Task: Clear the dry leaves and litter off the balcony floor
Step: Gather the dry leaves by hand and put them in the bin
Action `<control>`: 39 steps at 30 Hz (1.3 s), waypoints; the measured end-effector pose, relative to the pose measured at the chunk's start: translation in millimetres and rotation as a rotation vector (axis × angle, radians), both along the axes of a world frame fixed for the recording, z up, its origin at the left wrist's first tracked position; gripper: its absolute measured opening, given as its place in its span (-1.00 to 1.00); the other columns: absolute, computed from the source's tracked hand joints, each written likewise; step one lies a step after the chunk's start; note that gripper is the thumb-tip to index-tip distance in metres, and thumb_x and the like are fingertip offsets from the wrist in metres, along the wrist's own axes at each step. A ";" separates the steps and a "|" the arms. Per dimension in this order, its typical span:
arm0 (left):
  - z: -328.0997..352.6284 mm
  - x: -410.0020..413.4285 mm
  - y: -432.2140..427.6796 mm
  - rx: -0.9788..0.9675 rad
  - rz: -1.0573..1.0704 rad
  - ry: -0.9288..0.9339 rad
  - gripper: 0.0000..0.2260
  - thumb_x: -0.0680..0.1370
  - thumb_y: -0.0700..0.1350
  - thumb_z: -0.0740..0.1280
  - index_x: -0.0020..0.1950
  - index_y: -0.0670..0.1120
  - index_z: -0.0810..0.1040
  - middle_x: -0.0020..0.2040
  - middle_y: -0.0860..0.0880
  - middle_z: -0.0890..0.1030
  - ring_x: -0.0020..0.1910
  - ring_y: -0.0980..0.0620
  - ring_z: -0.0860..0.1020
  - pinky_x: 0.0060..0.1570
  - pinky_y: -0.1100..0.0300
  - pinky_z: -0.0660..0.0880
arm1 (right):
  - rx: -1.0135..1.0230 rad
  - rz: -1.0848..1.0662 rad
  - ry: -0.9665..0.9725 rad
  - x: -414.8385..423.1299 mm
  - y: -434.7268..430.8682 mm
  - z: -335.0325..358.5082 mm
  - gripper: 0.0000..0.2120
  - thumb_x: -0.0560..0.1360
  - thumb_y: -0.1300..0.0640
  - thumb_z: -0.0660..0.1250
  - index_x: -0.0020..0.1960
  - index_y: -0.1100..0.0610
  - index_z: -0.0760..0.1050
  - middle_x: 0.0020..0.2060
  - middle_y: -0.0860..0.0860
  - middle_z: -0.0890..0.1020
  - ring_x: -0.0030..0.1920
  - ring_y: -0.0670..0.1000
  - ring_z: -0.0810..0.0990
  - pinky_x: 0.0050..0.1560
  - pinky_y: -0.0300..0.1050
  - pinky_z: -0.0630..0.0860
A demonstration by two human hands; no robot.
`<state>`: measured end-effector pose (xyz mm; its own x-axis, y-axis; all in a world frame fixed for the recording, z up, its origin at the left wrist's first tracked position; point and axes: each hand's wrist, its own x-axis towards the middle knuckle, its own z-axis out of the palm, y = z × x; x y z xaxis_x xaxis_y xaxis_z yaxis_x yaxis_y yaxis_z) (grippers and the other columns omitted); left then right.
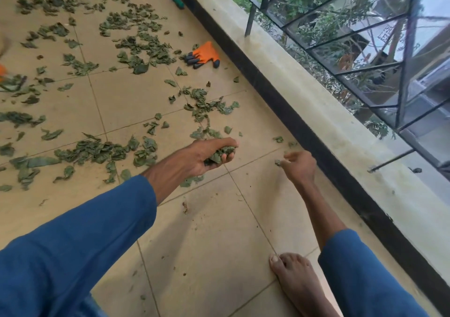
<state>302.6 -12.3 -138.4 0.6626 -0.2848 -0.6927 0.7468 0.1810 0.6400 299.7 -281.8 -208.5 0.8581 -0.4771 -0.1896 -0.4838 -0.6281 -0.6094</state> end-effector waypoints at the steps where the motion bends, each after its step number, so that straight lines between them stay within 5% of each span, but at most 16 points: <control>1: -1.2 0.3 -2.7 0.006 -0.006 0.001 -0.75 0.46 -0.13 0.58 0.08 -0.15 0.67 -0.11 -0.10 0.68 -0.23 0.10 0.60 -0.42 0.41 0.52 | -0.010 -0.044 0.021 -1.6 -5.9 -9.5 -0.65 0.41 0.02 0.59 0.11 0.15 0.62 0.06 0.03 0.65 0.10 0.04 0.60 0.11 -0.01 0.56; 6: -11.6 2.1 -11.8 0.037 -0.036 0.000 -0.54 0.41 -0.08 0.62 0.25 -0.21 0.66 -0.08 -0.11 0.71 -0.03 0.02 0.55 -0.36 0.37 0.54 | -0.041 -0.042 -0.001 6.6 -2.3 -38.5 -0.55 0.46 -0.08 0.53 0.21 0.17 0.56 0.18 0.08 0.60 0.17 0.08 0.57 0.15 0.00 0.50; 12: -16.8 4.9 -19.2 0.046 -0.049 -0.005 -0.50 0.40 -0.11 0.63 0.28 -0.25 0.63 -0.11 -0.15 0.71 -0.17 0.02 0.60 -0.45 0.34 0.55 | -0.121 0.123 -0.040 17.9 1.7 -47.7 -0.96 0.52 0.24 0.45 -0.09 0.21 0.66 -0.15 0.02 0.66 -0.07 0.01 0.63 -0.07 -0.15 0.50; 16: -15.5 3.8 -22.6 0.047 -0.060 0.004 -0.52 0.41 -0.12 0.62 0.26 -0.26 0.63 -0.12 -0.17 0.70 -0.28 0.04 0.64 -0.48 0.33 0.53 | -0.140 0.190 -0.005 11.4 -8.5 -49.6 -0.90 0.47 0.34 0.46 -0.07 0.20 0.70 -0.15 0.06 0.71 -0.10 0.01 0.66 0.03 -0.01 0.65; 23: -13.5 3.2 -17.1 0.048 -0.077 0.004 -0.69 0.41 -0.10 0.63 0.07 -0.17 0.66 -0.12 -0.14 0.70 -0.23 0.04 0.62 -0.45 0.34 0.55 | -0.055 0.273 0.072 14.0 -32.6 -41.0 -0.84 0.44 0.34 0.51 -0.03 0.15 0.72 -0.14 0.02 0.71 -0.09 -0.04 0.65 0.02 -0.11 0.61; 29: -14.7 0.8 -11.8 0.028 -0.088 0.009 -0.65 0.41 -0.11 0.62 0.11 -0.20 0.64 -0.14 -0.13 0.67 -0.28 0.05 0.62 -0.48 0.34 0.52 | 0.029 0.116 -0.014 37.8 -48.6 -26.9 -0.90 0.41 0.38 0.52 -0.12 0.24 0.73 -0.12 0.08 0.71 -0.11 -0.11 0.57 0.16 -0.11 0.54; 32: -15.4 -0.7 -9.4 0.018 -0.081 0.016 -0.66 0.42 -0.12 0.61 0.12 -0.22 0.64 -0.15 -0.13 0.67 -0.29 0.05 0.62 -0.49 0.34 0.52 | 0.010 0.155 -0.001 54.6 -47.2 -22.9 -0.86 0.40 0.38 0.54 -0.07 0.24 0.72 -0.10 0.09 0.71 -0.07 -0.03 0.64 0.06 -0.12 0.62; 39: -14.6 -2.9 -6.0 0.010 -0.087 0.033 -0.71 0.42 -0.14 0.61 0.06 -0.20 0.66 -0.11 -0.14 0.68 -0.27 0.03 0.63 -0.49 0.33 0.53 | -0.173 0.387 0.053 44.0 -30.9 -25.8 -0.66 0.41 0.57 0.29 -0.01 0.26 0.69 -0.10 0.05 0.65 -0.06 0.00 0.62 0.09 -0.03 0.64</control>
<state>299.7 -18.3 -153.0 0.6125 -0.3333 -0.7167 0.7800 0.1077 0.6165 343.7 -312.7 -234.3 0.9714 -0.1500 -0.1839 -0.2199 -0.8605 -0.4596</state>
